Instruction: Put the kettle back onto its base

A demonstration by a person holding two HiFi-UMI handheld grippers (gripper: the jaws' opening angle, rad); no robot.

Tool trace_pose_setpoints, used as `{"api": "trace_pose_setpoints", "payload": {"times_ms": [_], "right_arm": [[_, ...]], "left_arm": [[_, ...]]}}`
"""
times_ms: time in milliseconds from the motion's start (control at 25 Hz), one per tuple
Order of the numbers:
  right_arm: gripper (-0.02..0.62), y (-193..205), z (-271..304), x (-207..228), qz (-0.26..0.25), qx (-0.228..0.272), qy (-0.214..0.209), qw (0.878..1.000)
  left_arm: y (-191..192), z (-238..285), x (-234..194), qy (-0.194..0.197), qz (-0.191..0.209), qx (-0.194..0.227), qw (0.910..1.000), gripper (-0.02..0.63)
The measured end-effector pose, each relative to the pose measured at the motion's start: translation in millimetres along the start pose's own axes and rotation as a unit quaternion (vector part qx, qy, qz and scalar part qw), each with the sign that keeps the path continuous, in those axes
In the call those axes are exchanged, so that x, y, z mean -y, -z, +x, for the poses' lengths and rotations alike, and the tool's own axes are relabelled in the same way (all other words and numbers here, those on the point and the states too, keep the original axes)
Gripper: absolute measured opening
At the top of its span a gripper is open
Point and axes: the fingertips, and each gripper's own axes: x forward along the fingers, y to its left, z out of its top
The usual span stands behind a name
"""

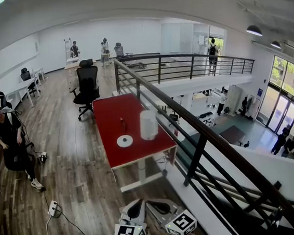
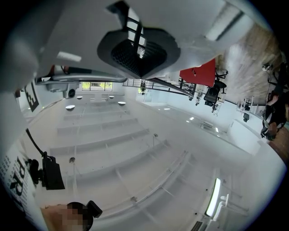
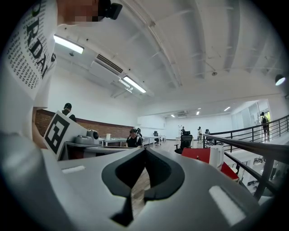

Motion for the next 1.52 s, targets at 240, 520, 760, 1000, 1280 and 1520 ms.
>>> {"api": "trace_pose_setpoints", "payload": {"times_ms": [240,520,760,1000,1280,1520], "right_arm": [[0.003,2.1,0.5,1.0,0.001,-0.005,0.001,1.000],[0.004,0.7,5.4,-1.2,0.002,-0.004,0.000,1.000],[0.004,-1.3,5.9,-1.7,-0.003,0.000,0.007,1.000],[0.004,0.3,7.1,1.0,-0.007,0.002,0.020,1.000],[0.004,2.9,6.4,1.6,-0.007,-0.004,0.025,1.000],[0.004,1.4,5.4,5.8,-0.012,-0.011,0.025,1.000]], "left_arm": [[-0.2,1.2,0.4,0.004,0.023,-0.005,0.9997,-0.009],[-2.3,-0.5,-4.0,0.004,0.038,-0.008,0.9992,-0.009],[-4.9,-0.3,-4.1,0.016,0.040,-0.007,0.9990,-0.009],[-3.8,0.4,-3.7,0.027,0.047,-0.005,0.9985,-0.009],[-1.4,-0.2,-2.4,0.035,0.041,-0.007,0.9985,-0.009],[-1.2,4.1,-0.3,0.040,0.039,-0.012,0.9984,-0.009]]}}
